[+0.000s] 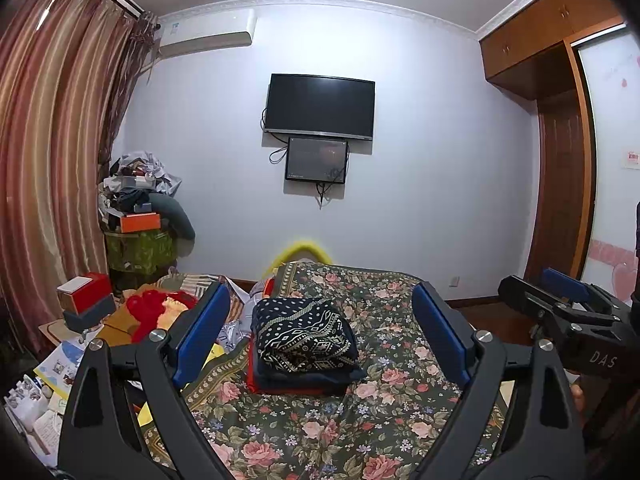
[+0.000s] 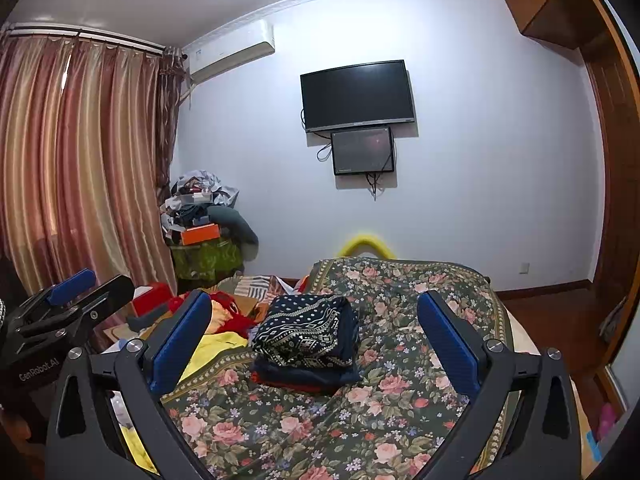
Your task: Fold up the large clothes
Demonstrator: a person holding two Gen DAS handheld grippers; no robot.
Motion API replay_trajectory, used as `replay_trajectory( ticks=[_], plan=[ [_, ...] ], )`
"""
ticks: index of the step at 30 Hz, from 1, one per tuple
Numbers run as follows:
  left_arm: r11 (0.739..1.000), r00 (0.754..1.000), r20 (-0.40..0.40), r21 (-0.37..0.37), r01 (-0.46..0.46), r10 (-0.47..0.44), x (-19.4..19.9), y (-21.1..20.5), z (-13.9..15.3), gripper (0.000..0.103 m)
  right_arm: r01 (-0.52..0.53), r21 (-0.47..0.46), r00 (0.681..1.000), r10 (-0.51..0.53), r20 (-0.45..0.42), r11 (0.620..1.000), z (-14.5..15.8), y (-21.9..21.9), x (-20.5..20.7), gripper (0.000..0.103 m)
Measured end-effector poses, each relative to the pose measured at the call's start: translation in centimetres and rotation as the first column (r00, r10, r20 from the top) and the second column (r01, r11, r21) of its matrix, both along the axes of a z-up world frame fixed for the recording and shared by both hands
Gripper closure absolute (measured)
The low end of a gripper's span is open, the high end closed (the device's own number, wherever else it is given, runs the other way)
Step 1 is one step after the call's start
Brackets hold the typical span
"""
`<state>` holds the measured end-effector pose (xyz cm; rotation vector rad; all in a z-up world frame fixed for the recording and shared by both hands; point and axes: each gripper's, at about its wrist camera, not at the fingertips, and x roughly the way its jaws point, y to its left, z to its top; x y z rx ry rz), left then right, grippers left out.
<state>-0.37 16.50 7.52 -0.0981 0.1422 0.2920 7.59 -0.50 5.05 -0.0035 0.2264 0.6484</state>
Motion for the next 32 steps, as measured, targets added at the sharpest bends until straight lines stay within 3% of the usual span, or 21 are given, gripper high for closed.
replay_trajectory(
  ticks=[2,4,32],
  plan=[
    [1.000,1.000,0.000,0.001,0.000,0.000,0.0,0.0,0.0,0.009,0.002,-0.001,1.000,-0.002,0.001,1.000,0.0,0.0,0.0,0.001],
    [1.000,1.000,0.003,-0.001,0.007,-0.007,0.0,0.0,0.0,0.002,0.002,-0.003,1.000,-0.002,-0.001,1.000,-0.1,0.0,0.0,0.000],
    [1.000,0.999,-0.027,-0.018,0.022,-0.023,0.6,1.1,-0.5,0.001,0.028,-0.001,0.999,-0.028,-0.022,1.000,-0.3,0.0,0.8,0.000]
  ],
)
